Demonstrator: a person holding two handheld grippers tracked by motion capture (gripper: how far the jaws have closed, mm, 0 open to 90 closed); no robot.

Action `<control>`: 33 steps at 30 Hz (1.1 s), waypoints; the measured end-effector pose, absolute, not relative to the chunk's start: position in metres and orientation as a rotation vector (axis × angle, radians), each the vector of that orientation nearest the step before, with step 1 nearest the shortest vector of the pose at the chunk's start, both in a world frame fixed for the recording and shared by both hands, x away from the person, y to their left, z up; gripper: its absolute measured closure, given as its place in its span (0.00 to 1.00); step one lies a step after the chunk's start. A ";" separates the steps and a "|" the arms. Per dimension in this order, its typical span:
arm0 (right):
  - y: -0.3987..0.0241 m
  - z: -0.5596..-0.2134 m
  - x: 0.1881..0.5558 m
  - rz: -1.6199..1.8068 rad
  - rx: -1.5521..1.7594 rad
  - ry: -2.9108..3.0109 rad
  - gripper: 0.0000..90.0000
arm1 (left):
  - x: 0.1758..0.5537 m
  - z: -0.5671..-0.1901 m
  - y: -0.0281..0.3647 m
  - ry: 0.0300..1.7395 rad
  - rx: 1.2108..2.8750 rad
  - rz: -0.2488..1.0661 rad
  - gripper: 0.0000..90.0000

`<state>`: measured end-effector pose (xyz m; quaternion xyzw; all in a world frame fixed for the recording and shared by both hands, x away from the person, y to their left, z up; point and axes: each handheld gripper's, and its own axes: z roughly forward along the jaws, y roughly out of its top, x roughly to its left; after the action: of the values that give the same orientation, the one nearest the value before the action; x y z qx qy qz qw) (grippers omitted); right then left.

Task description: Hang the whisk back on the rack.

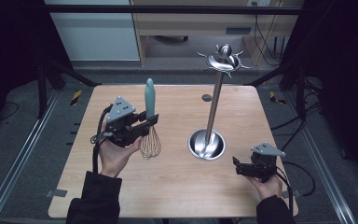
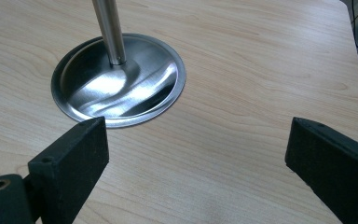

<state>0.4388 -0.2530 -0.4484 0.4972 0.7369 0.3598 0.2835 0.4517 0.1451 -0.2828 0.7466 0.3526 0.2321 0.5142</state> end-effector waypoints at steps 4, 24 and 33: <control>-0.253 -0.449 0.439 0.960 1.332 1.975 0.07 | 0.454 -0.281 0.137 0.831 1.809 0.555 0.77; -0.254 -0.448 0.439 0.975 1.338 1.966 0.07 | 0.463 -0.267 0.096 0.773 1.849 0.524 0.77; -0.255 -0.448 0.439 0.979 1.341 1.962 0.07 | 0.468 -0.258 0.081 0.763 1.860 0.522 0.77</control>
<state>0.4392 -0.2547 -0.4478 0.5005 0.7325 0.3654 0.2819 0.4676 0.0811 -0.2579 0.7715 0.3164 0.2166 0.5077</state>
